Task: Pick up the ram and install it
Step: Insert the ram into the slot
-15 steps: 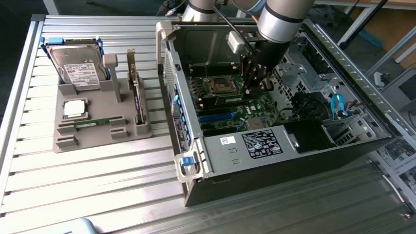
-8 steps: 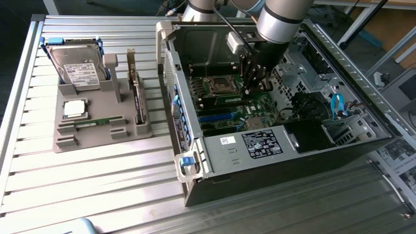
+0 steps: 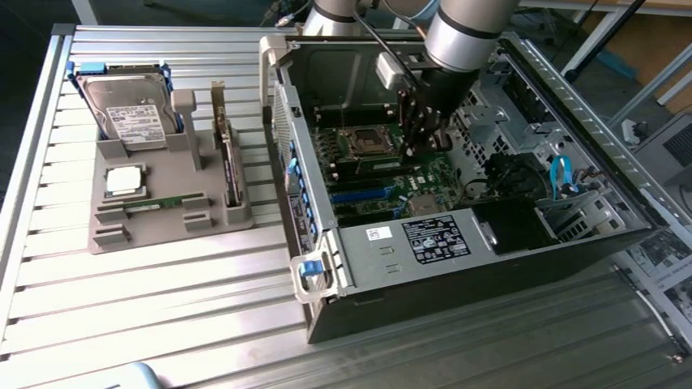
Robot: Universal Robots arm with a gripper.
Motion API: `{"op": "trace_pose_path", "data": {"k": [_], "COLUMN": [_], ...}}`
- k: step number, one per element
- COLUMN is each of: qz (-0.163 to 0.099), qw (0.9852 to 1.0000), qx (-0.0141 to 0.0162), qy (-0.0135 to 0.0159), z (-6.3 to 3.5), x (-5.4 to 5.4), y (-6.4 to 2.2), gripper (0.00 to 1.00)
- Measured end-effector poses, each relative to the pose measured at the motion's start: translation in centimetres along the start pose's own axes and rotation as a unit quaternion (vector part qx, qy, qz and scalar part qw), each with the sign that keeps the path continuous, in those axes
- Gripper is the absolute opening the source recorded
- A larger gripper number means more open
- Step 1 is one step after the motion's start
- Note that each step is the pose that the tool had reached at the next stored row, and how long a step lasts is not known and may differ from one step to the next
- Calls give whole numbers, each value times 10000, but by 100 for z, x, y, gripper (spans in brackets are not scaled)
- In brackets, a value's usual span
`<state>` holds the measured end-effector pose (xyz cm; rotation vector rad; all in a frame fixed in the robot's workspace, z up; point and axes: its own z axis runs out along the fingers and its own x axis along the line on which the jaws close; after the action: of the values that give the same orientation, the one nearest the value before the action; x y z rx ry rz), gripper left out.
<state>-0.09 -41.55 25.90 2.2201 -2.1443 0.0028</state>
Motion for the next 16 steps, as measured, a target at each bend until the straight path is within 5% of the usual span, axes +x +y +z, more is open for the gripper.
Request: {"op": "trace_pose_path", "data": {"k": [16], "qz": [0], "qw": [10000], "qx": [0], "qy": [2], "z": [-3], "x": [-160], "y": [-3], "gripper": [13]}}
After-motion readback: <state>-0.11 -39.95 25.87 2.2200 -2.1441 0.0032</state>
